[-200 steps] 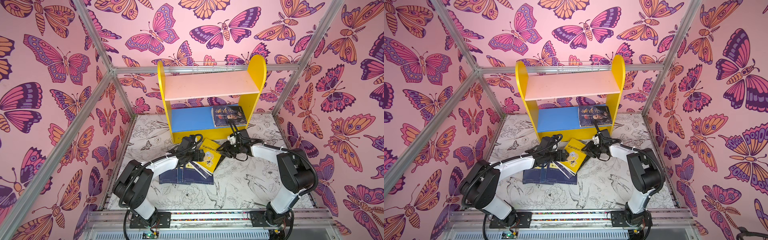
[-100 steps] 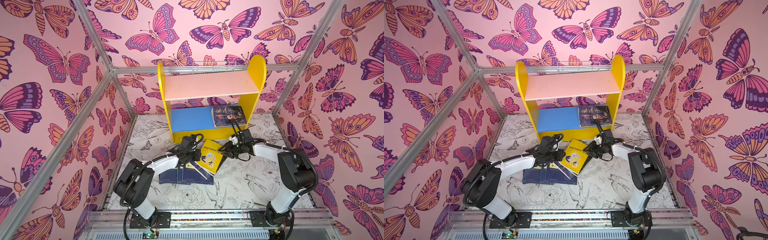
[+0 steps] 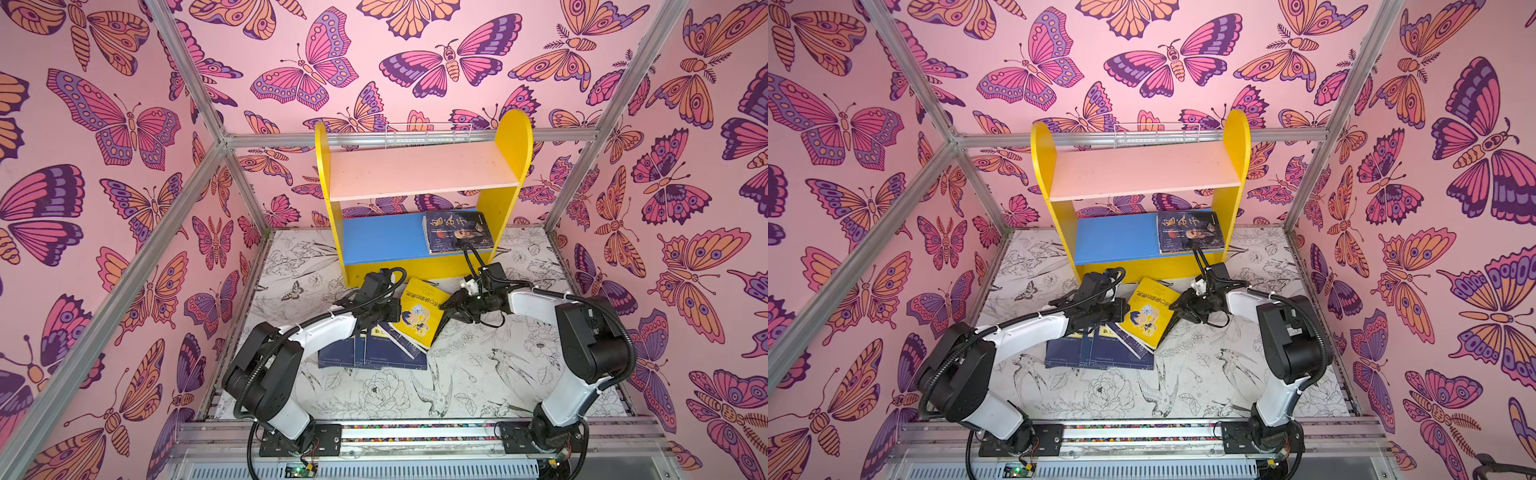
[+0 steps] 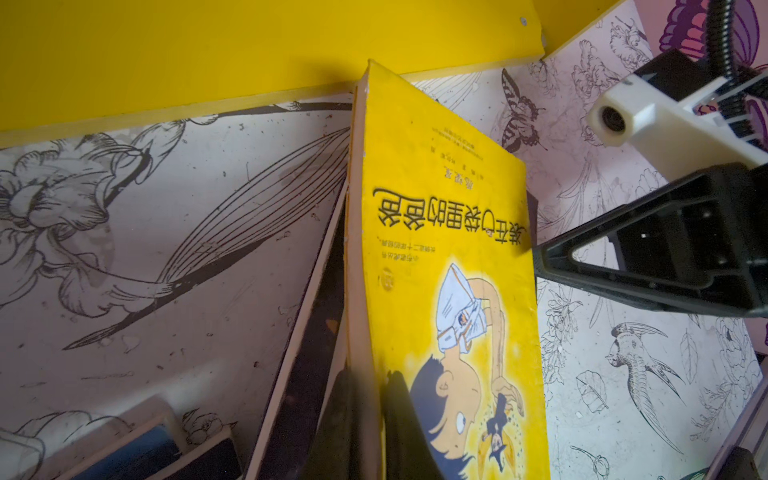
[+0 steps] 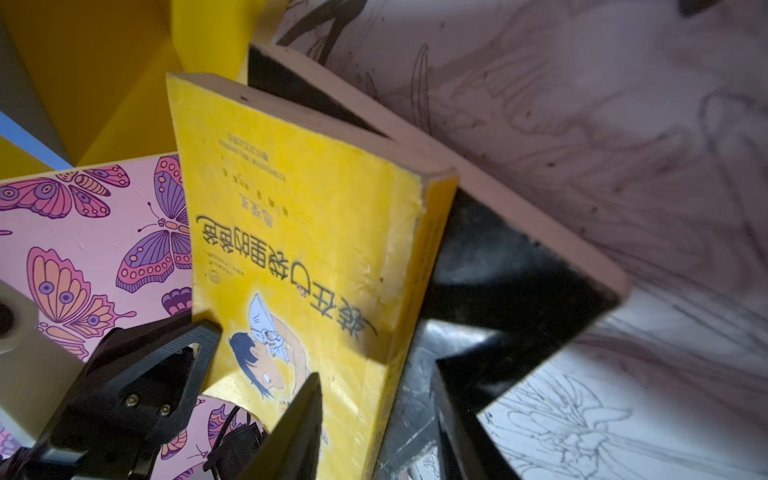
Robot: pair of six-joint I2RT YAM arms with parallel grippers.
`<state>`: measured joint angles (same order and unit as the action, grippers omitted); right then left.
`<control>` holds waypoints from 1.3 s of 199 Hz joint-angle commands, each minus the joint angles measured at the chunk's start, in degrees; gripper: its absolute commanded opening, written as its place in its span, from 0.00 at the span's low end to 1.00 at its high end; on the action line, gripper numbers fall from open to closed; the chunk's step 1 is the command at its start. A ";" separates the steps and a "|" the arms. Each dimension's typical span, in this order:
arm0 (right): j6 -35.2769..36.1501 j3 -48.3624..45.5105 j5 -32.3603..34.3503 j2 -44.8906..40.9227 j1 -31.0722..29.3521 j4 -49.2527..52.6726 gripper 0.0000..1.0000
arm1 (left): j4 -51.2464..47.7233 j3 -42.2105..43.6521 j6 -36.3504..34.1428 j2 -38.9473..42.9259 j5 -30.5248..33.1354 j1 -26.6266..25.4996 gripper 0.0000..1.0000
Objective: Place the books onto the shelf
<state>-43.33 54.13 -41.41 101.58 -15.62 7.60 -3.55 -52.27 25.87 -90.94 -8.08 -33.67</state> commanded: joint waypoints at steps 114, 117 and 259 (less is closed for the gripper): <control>-5.28 -2.27 -9.60 -0.17 -3.09 -21.39 0.12 | -10.72 -0.99 -8.20 -8.45 2.45 -0.51 0.00; -5.20 -2.50 -9.49 -0.61 -3.09 -21.35 0.08 | -10.73 -1.03 -8.18 -8.20 2.50 -0.44 0.00; -14.12 3.88 3.74 -18.34 -3.06 -33.11 0.00 | 1.83 5.54 5.33 15.55 11.93 3.47 0.83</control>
<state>-51.09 52.99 -46.94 82.32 -18.52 -14.66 -1.54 -48.77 29.47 -74.91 2.11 -30.39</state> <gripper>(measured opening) 0.126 0.827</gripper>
